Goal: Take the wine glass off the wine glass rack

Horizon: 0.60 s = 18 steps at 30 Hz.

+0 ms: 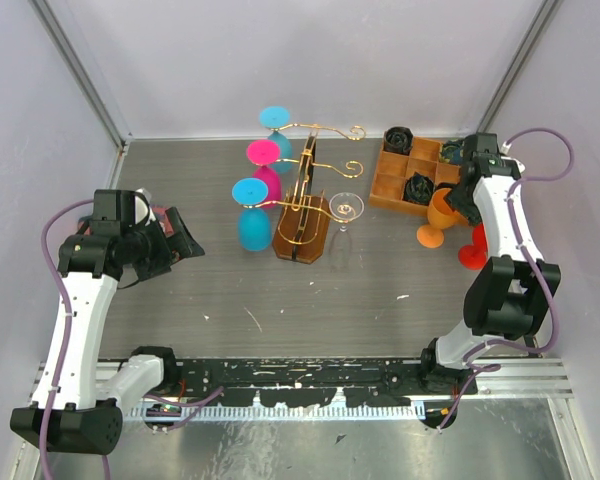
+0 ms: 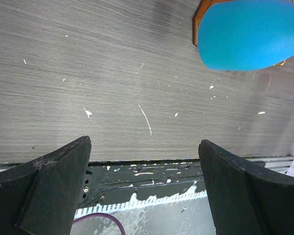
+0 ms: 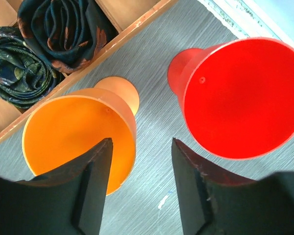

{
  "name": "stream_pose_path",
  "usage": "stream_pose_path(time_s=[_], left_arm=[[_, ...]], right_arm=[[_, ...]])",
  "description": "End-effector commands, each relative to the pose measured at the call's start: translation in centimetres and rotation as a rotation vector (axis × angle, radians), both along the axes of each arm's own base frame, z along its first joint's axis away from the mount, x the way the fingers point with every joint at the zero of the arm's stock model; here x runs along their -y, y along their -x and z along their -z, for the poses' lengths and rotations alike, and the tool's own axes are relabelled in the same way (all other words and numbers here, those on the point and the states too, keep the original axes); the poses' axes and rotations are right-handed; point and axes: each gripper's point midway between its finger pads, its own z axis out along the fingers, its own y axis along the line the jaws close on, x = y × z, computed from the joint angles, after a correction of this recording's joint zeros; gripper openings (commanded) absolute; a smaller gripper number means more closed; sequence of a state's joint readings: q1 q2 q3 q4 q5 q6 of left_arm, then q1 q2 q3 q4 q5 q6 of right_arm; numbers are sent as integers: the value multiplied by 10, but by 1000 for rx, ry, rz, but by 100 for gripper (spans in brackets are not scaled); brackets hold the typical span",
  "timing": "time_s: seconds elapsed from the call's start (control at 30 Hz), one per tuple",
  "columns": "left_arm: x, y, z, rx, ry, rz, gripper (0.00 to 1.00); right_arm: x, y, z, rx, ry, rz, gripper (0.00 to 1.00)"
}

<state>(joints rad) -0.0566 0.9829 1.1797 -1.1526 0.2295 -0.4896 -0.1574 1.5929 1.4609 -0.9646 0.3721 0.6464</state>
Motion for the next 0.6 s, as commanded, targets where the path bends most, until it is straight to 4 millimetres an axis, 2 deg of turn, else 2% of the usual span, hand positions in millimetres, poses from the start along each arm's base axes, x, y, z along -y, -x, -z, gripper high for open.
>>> stream_pose_path(time_s=[0.0, 0.17, 0.27, 0.33, 0.43, 0.5, 0.57], left_arm=[[1, -3, -2, 13, 0, 20, 98], [1, -4, -3, 15, 2, 18, 98], [1, -5, -2, 12, 3, 15, 98], [2, -5, 0, 9, 6, 14, 98], [3, -6, 0, 10, 12, 12, 98], [2, -6, 0, 12, 11, 8, 99], [2, -6, 0, 15, 13, 3, 99]], right_arm=[[4, -12, -40, 110, 34, -17, 62], [-4, -15, -89, 223, 31, -75, 71], [-20, -14, -128, 339, 13, -162, 68], [-44, -17, -147, 425, -62, -280, 61], [-102, -11, -166, 514, -273, -500, 63], [-148, 0, -175, 558, -431, -663, 64], [-184, 14, -188, 606, -513, -776, 64]])
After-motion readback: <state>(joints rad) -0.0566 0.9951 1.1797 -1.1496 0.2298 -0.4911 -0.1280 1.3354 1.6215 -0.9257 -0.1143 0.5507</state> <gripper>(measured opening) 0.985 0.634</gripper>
